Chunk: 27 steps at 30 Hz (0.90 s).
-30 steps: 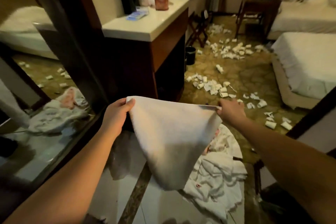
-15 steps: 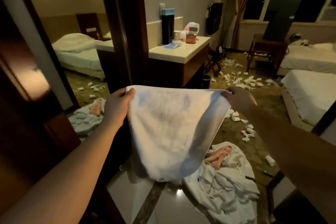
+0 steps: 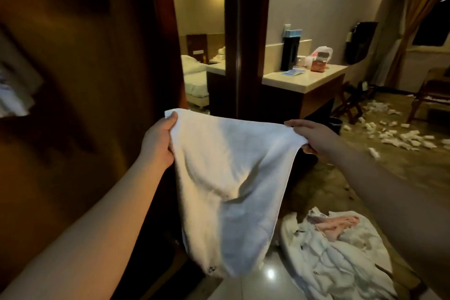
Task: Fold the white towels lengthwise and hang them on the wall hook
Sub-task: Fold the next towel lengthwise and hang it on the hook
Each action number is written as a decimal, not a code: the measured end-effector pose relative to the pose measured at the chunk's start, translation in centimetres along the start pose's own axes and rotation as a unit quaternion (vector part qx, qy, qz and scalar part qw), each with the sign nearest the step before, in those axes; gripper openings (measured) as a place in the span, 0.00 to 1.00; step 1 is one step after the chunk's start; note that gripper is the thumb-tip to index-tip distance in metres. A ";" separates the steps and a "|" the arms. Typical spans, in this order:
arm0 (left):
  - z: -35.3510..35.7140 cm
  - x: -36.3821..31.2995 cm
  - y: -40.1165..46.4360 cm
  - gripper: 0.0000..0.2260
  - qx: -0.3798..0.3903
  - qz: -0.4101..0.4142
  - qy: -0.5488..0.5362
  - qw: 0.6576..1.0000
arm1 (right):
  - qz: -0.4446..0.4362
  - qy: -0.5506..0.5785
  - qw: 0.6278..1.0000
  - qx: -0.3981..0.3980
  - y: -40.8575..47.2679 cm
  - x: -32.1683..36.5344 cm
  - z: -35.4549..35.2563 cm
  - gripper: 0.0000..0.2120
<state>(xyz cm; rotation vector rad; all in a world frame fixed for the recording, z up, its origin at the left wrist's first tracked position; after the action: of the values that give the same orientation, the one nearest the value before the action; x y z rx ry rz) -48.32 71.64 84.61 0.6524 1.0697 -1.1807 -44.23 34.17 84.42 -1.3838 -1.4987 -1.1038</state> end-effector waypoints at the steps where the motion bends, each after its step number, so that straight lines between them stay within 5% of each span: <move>1: -1.4 -0.4 -1.7 0.08 -0.013 -0.002 -0.006 1.000 | -0.002 0.025 1.000 0.014 -1.2 0.5 1.5 0.12; 9: -12.2 -3.9 -11.7 0.13 -0.058 0.029 -0.017 0.998 | -0.038 0.029 0.985 0.165 -10.4 6.1 14.5 0.17; 14: -16.7 -6.8 -17.7 0.13 -0.038 0.083 -0.003 0.996 | -0.184 -0.091 0.938 0.281 -18.3 12.3 22.8 0.09; 19: -21.1 -9.6 -24.0 0.10 -0.059 0.127 0.038 0.989 | -0.294 -0.146 0.898 0.295 -25.5 18.0 30.6 0.07; 27: -28.9 -12.3 -29.5 0.13 -0.059 0.117 0.139 0.982 | -0.360 -0.052 0.886 0.287 -33.4 24.4 41.1 0.05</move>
<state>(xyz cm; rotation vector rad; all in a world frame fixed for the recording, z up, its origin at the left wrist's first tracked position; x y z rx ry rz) -85.63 93.02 87.95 0.8431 1.2492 -0.8327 -79.38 79.97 92.62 -0.4724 -2.2777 -0.8716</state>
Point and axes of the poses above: each hand's wrist, its own y-axis towards the middle knuckle, its own z-axis out of the palm, x = y × z, the point moved 7 cm from there along y, towards the middle knuckle, and after that the axes turned 4 degrees about -z, right-handed, at the moved point
